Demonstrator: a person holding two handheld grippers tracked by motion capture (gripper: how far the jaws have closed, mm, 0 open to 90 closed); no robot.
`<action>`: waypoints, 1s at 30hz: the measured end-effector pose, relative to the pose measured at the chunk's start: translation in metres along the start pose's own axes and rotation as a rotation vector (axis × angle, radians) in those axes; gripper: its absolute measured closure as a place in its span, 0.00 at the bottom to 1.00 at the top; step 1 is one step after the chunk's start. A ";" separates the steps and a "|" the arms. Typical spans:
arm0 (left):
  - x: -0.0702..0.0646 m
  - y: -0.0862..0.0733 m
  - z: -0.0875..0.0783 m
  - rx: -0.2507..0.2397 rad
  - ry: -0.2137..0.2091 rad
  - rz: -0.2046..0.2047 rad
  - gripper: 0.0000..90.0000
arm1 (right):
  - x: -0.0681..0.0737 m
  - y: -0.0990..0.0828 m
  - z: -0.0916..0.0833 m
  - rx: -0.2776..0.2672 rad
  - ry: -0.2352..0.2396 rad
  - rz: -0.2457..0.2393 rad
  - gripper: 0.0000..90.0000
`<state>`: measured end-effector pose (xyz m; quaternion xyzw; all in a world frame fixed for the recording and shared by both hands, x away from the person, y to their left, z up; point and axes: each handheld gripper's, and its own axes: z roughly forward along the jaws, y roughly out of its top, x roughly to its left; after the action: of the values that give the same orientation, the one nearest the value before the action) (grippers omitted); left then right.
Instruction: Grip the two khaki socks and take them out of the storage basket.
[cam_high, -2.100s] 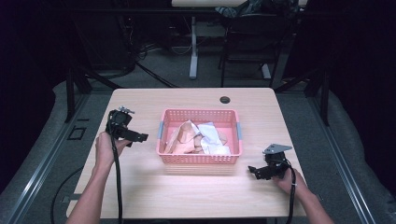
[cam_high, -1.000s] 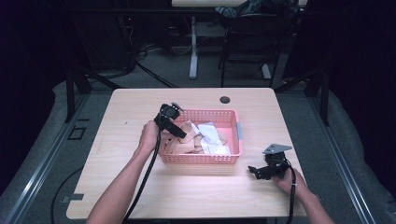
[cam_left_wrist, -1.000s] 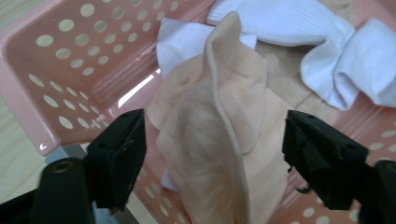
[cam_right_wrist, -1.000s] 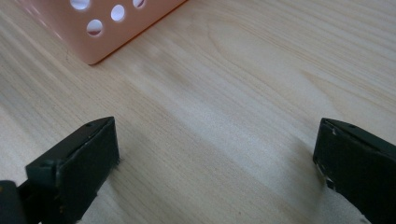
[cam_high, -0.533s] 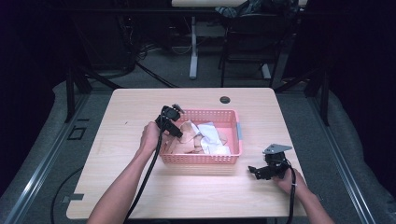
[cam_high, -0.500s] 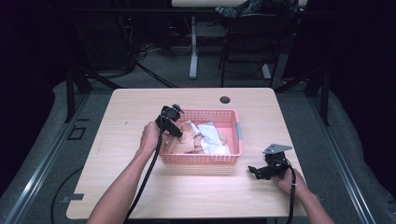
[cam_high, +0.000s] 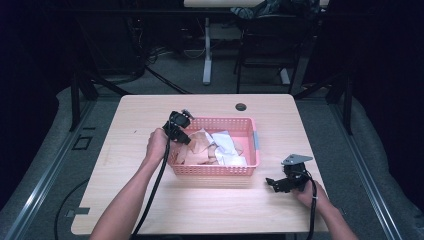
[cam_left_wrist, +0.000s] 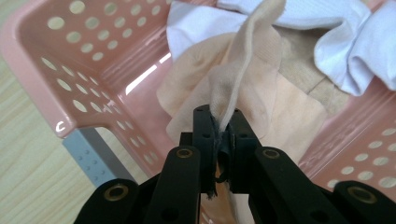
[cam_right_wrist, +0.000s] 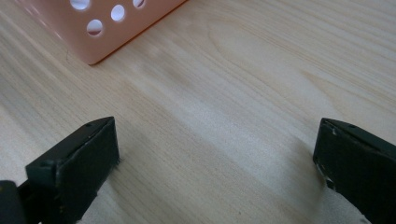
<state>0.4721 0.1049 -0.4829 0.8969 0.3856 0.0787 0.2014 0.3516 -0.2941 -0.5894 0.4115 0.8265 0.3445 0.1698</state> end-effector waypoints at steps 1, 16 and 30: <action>0.000 0.000 -0.002 -0.003 0.000 0.000 0.94 | 0.000 0.000 0.000 0.000 0.000 0.000 0.00; 0.000 0.012 -0.042 -0.083 0.017 0.030 0.94 | 0.000 0.000 0.000 -0.001 -0.001 0.000 0.00; 0.009 0.021 -0.090 -0.154 0.060 0.038 0.94 | 0.000 0.000 0.000 0.000 0.000 0.000 0.00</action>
<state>0.4654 0.1249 -0.3921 0.8833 0.3670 0.1387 0.2566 0.3516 -0.2941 -0.5895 0.4117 0.8263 0.3446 0.1700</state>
